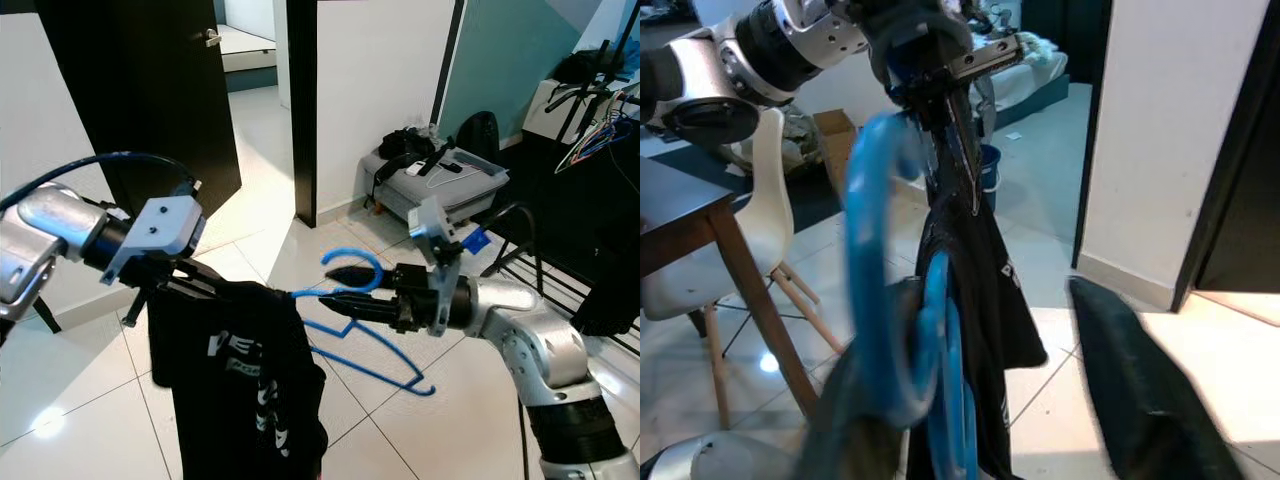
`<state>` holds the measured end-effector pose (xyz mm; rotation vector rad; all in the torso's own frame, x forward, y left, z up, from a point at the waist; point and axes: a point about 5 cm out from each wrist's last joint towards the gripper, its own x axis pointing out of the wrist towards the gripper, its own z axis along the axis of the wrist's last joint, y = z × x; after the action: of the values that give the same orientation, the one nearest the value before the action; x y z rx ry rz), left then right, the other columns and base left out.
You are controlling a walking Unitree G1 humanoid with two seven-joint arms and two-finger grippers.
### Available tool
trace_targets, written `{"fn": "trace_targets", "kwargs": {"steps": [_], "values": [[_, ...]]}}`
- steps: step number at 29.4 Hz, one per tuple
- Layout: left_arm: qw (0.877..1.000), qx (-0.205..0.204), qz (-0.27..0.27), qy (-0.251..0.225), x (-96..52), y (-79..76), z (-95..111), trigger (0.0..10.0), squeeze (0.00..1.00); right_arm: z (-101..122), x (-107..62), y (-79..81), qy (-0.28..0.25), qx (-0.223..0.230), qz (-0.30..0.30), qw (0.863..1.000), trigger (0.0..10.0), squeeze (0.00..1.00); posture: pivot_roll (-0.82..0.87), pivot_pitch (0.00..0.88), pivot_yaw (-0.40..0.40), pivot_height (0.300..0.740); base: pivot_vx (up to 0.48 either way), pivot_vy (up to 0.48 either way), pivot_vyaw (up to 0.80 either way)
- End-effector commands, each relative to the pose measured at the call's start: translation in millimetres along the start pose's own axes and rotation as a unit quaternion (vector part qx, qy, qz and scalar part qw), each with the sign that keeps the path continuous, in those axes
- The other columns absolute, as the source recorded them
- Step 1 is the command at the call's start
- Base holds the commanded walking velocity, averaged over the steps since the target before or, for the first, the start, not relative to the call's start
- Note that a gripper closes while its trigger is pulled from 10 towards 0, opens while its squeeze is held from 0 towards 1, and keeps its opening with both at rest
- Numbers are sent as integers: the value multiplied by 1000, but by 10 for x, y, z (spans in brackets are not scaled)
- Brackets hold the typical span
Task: Hang hanger
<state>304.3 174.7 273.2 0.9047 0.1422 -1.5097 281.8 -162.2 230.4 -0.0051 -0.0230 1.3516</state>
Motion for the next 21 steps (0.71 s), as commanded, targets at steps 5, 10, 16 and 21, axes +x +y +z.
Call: {"fn": "trace_targets", "kwargs": {"steps": [5, 10, 16, 21], "values": [[998, 13, 54, 15, -127, 146, 10, 0, 0, 25, -192, -55, 4, -19, -48, 999, 10000, 1000, 4, 0, -4, 740, 0, 0, 0], [995, 17, 98, 17, -264, 241, 23, 0, 0, -7, -400, -92, 23, -30, -102, 994, 10000, 941, 0, 0, 0, 740, 0, 0, 0], [989, 25, 142, -15, -452, 331, 129, 0, 0, -5, -728, -69, 8, -23, -171, 985, 10000, 0, -7, 0, 7, 740, 0, 0, 0], [981, 41, 169, -81, -574, 420, 323, 0, 0, -103, -849, 37, -13, 9, -189, 982, 10000, 0, -13, 0, 10, 740, 0, 0, 0]]}}
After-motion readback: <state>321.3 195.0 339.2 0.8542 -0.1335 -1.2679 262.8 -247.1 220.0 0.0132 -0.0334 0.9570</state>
